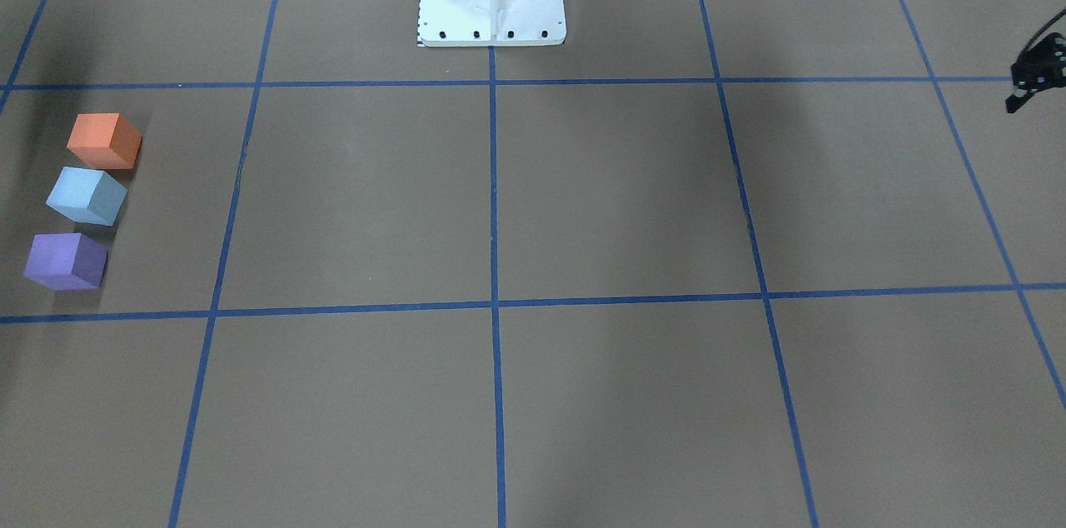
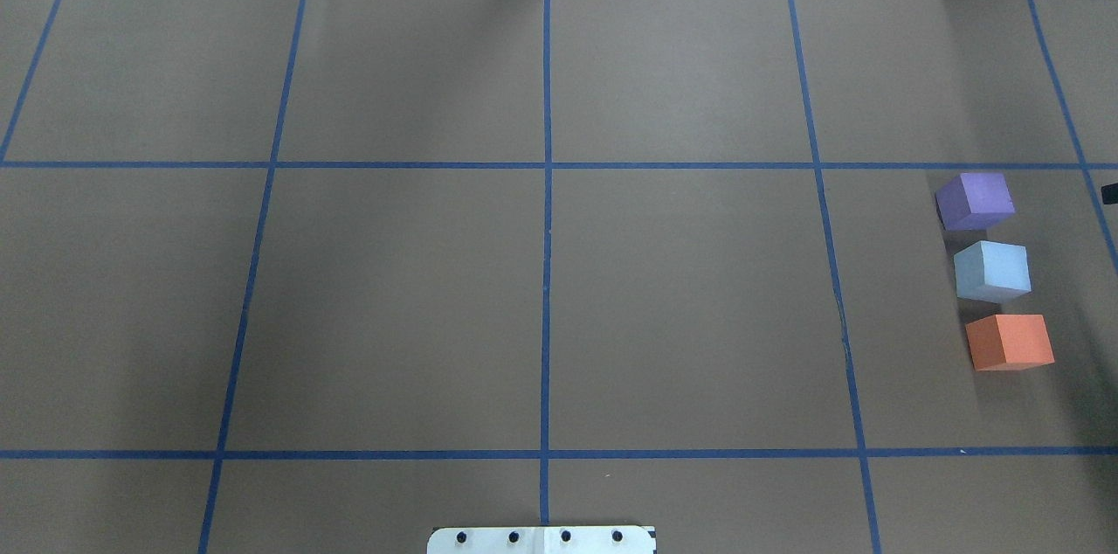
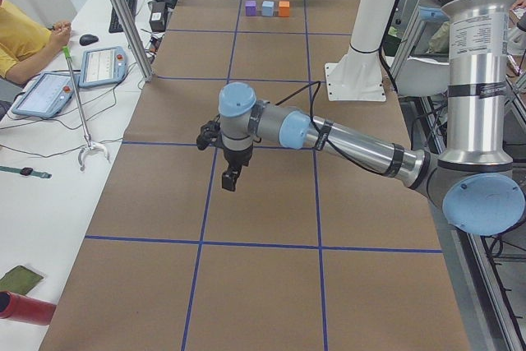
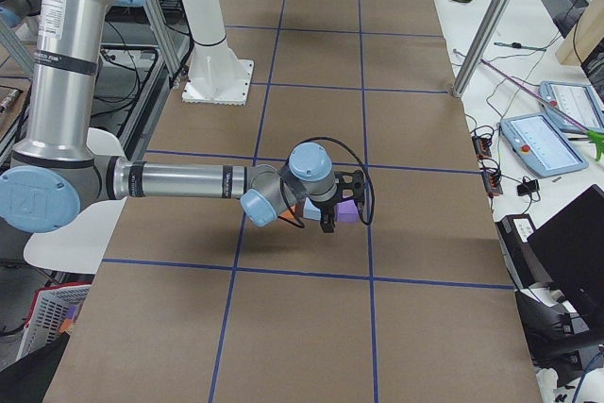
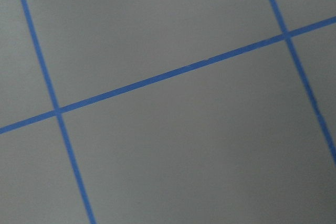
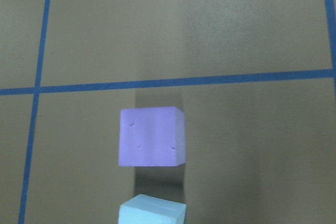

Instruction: Place blue block between orange and purple blocks

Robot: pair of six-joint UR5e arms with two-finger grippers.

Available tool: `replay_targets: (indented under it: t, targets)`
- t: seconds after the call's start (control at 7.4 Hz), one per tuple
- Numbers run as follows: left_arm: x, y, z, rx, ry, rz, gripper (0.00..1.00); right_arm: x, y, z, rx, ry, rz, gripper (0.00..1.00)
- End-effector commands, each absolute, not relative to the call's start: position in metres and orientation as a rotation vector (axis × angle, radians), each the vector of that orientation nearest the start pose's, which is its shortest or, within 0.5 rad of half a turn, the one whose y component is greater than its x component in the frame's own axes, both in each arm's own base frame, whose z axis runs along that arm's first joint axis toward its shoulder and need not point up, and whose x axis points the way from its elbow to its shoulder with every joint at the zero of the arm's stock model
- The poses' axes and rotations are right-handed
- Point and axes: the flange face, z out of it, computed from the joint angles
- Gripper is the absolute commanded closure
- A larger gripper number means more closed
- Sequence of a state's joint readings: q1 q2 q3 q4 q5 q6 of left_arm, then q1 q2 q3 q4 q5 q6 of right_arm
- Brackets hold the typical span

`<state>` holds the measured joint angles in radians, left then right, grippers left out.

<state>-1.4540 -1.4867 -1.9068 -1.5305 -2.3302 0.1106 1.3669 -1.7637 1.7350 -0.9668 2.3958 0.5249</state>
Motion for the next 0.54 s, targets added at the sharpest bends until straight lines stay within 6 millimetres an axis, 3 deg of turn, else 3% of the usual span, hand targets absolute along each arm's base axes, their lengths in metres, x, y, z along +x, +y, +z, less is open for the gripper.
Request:
replay_targets:
  t: [0.0, 0.14, 0.41]
  targets:
    - [-0.054, -0.446, 0.594, 0.172, 0.772, 0.275, 0.00, 0.006, -0.433, 0.587, 0.225, -0.897, 0.015, 0.00]
    - [-0.070, -0.429, 0.611, 0.152, 0.779, 0.229, 0.00, 0.011, -0.432, 0.579, 0.197, -0.885, 0.018, 0.00]
    - [-0.072, -0.417, 0.626, 0.119, 0.778, 0.203, 0.00, 0.033, -0.424, 0.584, 0.191, -0.861, -0.006, 0.00]
